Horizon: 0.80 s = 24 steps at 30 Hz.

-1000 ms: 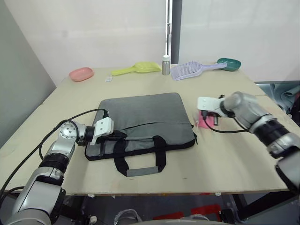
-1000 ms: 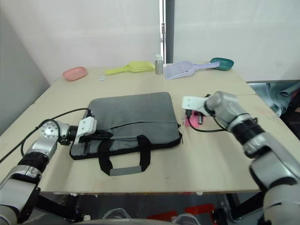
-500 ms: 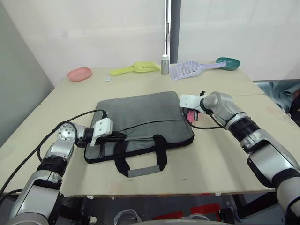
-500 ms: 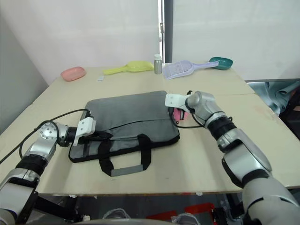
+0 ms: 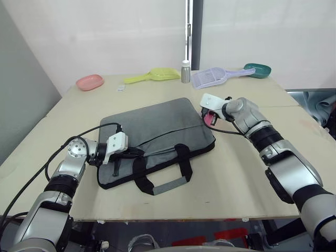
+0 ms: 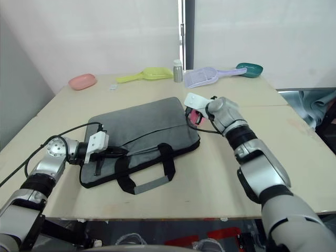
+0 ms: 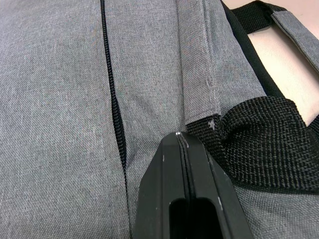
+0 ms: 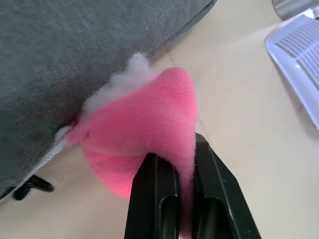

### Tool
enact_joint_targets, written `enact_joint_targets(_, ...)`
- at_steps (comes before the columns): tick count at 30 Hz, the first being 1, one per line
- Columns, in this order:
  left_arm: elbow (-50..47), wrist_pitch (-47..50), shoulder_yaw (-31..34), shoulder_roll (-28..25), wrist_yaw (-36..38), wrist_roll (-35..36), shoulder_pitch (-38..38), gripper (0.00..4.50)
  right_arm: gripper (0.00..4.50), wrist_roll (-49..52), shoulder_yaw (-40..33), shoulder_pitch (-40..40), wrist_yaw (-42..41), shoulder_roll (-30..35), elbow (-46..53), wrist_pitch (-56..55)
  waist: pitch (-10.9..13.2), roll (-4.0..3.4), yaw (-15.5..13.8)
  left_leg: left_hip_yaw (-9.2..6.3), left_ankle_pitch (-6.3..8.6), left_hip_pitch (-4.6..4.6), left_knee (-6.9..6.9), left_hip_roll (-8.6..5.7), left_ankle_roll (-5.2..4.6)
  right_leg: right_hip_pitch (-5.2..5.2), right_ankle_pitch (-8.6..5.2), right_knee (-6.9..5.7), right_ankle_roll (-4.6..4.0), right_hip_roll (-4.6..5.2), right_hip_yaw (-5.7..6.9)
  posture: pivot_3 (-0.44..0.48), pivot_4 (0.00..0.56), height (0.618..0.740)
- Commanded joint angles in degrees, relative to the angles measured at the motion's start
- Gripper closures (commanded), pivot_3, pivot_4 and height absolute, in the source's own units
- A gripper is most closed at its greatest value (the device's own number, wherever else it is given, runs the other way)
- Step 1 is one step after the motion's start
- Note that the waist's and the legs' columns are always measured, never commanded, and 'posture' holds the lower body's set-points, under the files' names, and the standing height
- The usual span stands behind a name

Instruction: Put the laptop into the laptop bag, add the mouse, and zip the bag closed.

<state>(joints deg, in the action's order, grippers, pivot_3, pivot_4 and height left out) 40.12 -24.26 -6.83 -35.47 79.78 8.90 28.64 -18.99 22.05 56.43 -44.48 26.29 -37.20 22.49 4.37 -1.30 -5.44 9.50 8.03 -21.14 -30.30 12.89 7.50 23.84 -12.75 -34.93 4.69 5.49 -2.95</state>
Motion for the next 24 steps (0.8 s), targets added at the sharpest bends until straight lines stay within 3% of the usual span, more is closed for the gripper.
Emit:
enact_joint_targets(1, 4.95, 3.29, -7.33, 2.24, 1.64, -6.80, -5.47, 4.50, 3.09, 3.64, -2.34, -2.94, -5.89, 1.01, 9.25, 6.52, 0.00, 0.00, -0.13, -0.01, 0.00, 0.00, 0.02, 0.00, 0.00, -0.03, 0.00, 0.02, 0.00, 0.00, 0.01, 0.000, 0.150, 0.740)
enact_joint_targets(10, -1.16, 8.01, -4.52, 0.74, 3.13, -2.18, -4.16, 4.50, 0.01, 11.04, -9.40, -7.36, -13.07, 8.98, 21.72, 19.61, 0.24, 0.14, -0.53, 0.03, 0.00, -0.04, 0.07, 0.02, 0.00, 0.00, 0.00, 0.12, 0.00, 0.01, 0.02, 0.000, 0.150, 0.740)
enact_joint_targets(18, -17.28, 23.98, -0.76, -5.26, 6.01, 5.82, -4.12, 4.50, 0.01, 19.55, -18.64, -5.12, -16.42, 18.94, 23.24, 26.61, 1.29, 0.73, -0.10, 0.08, 0.11, -1.04, 0.03, 0.24, -0.01, 0.80, 0.20, 0.43, -0.19, -0.22, 0.15, 0.000, 0.150, 0.740)
enact_joint_targets(20, -20.78, 28.83, 0.55, -6.93, 6.33, 8.06, -4.10, 4.50, 0.01, 21.17, -19.88, -5.16, -17.18, 21.19, 23.27, 27.45, 1.51, 0.75, -0.01, 0.09, 0.11, -1.23, -0.11, 0.35, -0.01, 0.94, 0.43, 0.41, 0.21, -0.31, 0.20, 0.000, 0.150, 0.740)
enact_joint_targets(24, -26.65, 38.52, 4.51, -10.48, 5.63, 12.83, -3.90, 4.50, 0.01, 24.77, -22.41, -7.33, -19.73, 25.65, 24.90, 29.42, 2.13, 1.10, -0.05, 0.03, 0.14, -1.81, -0.41, 0.55, -0.35, 1.27, 0.40, 0.44, 0.16, -0.50, 0.33, 0.000, 0.150, 0.740)
